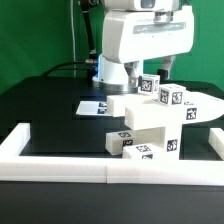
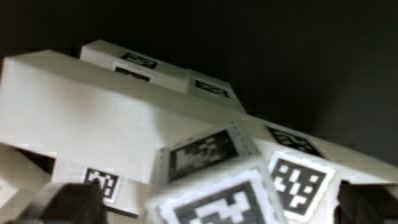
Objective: Assemble chair
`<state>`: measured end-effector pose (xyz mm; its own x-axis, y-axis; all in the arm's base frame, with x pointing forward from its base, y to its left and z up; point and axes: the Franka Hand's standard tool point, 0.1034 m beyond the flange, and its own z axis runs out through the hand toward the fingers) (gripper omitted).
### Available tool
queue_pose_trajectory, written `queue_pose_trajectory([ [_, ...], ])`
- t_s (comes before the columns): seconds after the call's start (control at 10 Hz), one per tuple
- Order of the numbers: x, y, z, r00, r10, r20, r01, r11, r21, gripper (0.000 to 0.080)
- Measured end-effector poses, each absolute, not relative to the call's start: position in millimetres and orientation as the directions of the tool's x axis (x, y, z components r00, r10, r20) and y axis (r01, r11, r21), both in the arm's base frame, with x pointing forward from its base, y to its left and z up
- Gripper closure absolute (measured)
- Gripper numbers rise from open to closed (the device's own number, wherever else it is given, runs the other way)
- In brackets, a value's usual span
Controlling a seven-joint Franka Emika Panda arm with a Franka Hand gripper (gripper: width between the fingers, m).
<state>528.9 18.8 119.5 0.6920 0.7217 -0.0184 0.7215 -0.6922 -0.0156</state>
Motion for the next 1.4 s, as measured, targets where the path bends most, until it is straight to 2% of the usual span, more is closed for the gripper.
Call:
queue_pose_trajectory([
  [0.2,528.9,17.8,119.5,0.626,0.780,-0.018,0.779,-0.626,-0.017,0.0150],
  [0.4,528.7,16.5,118.7,0.624,0.781,-0.019,0.781,-0.624,-0.018,0.0150],
  [0.5,528.7,16.4,118.7,0.624,0.781,-0.019,0.781,-0.624,-0.018,0.0251],
  [0.7,528.7,16.1,118.8,0.625,0.780,-0.019,0.780,-0.625,-0.017,0.0518],
  [0.9,528.7,16.2,118.7,0.659,0.752,-0.020,0.752,-0.659,-0.017,0.0512],
  [1.4,528.6,16.3,118.5,0.891,0.453,-0.025,0.453,-0.892,-0.009,0.0512],
])
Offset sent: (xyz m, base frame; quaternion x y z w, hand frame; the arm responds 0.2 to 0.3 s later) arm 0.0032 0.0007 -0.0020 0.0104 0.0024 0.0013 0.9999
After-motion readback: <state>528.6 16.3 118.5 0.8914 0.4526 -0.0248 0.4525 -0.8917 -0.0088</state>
